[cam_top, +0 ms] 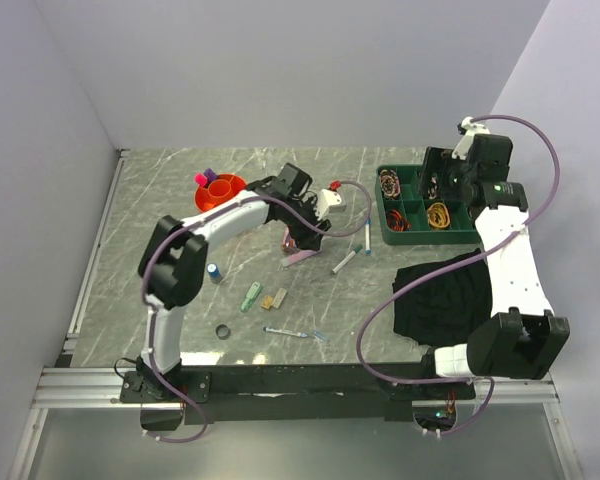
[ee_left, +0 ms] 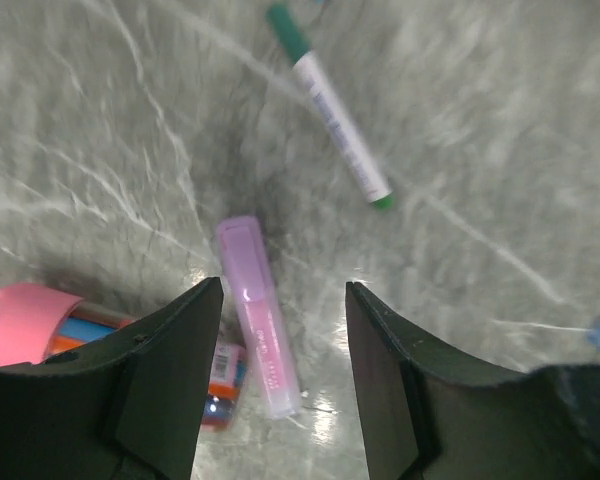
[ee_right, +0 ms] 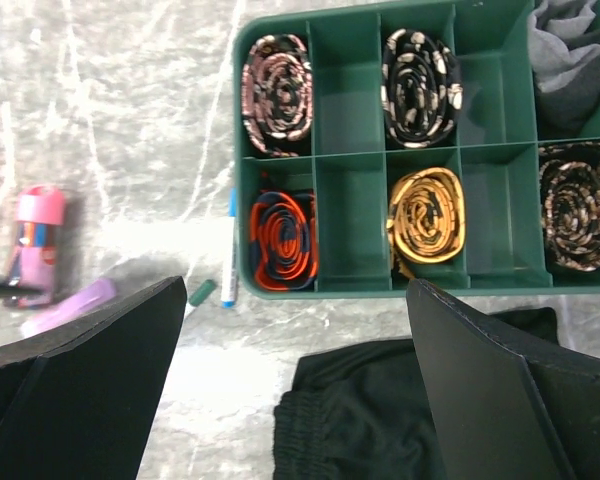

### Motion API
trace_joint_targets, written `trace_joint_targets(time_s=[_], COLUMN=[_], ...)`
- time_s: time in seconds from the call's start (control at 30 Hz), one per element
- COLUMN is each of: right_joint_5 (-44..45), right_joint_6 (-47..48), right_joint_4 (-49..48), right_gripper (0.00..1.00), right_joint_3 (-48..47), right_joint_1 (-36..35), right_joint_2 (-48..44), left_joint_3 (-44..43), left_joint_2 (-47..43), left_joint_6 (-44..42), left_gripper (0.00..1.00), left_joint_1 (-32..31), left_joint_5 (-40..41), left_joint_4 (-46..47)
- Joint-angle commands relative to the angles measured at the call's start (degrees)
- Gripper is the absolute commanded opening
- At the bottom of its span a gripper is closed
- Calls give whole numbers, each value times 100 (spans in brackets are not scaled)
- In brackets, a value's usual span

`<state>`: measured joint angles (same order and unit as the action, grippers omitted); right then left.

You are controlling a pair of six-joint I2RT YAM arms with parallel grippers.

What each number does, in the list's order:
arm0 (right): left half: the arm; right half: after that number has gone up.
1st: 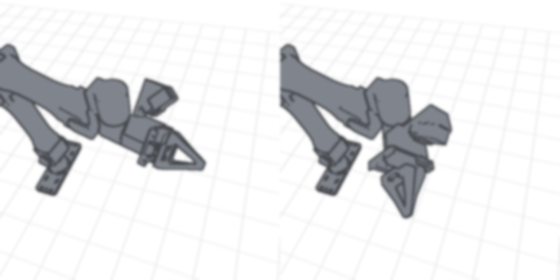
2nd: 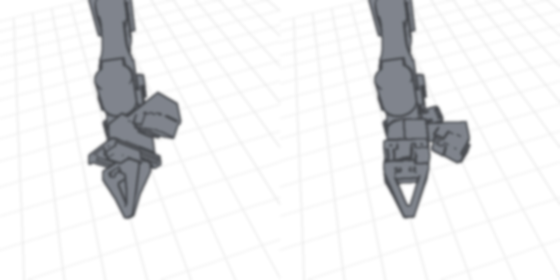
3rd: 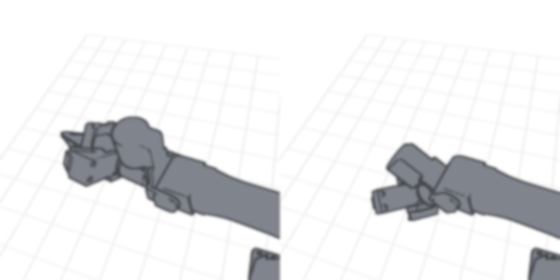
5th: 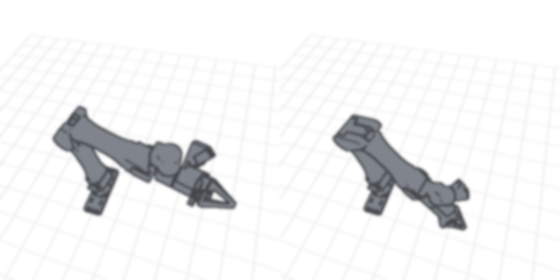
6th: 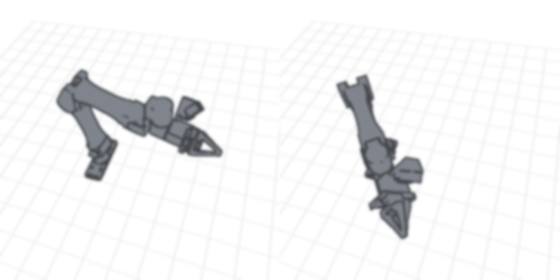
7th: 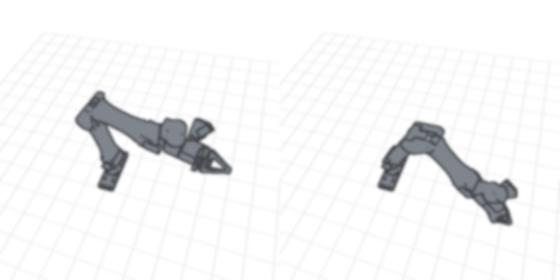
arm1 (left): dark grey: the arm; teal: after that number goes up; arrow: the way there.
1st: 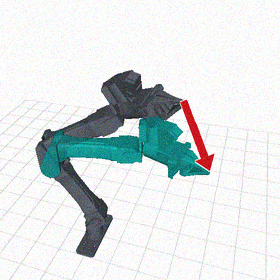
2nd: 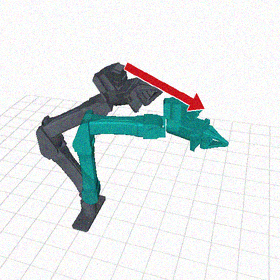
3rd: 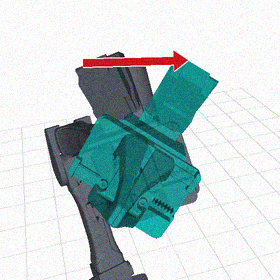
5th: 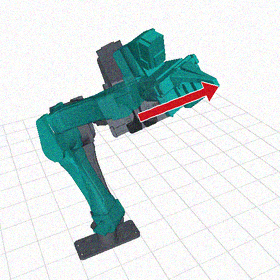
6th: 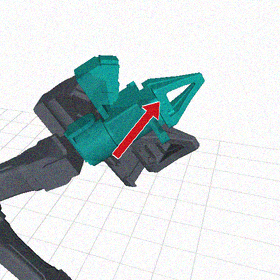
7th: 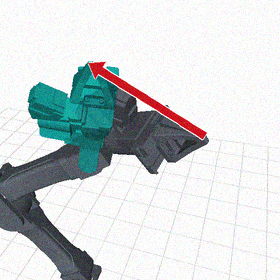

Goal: Sort the stationery into containers
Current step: Pick up the pen from the center of the board.

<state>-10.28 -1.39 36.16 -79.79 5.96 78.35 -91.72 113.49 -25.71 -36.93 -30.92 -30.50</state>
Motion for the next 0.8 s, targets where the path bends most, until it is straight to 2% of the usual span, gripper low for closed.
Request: trace_joint_targets(time_s=[0.0,0.2,0.77], right_joint_5=[-316,-395,-316], right_joint_6=[-195,-292,-257], right_joint_4=[49,66,58], right_gripper=[100,100,100], right_joint_3=[-72,86,210], right_joint_1=[99,134,222], right_joint_2=[-320,-531,-513], left_joint_3=[-793,-1550,-1638], left_joint_2=[453,1254,1939], left_joint_6=[-311,-346,-241], left_gripper=[59,59,58], left_joint_1=[-60,-104,-148], left_joint_5=[638,1026,851], left_joint_4=[-632,-1186,-1336])
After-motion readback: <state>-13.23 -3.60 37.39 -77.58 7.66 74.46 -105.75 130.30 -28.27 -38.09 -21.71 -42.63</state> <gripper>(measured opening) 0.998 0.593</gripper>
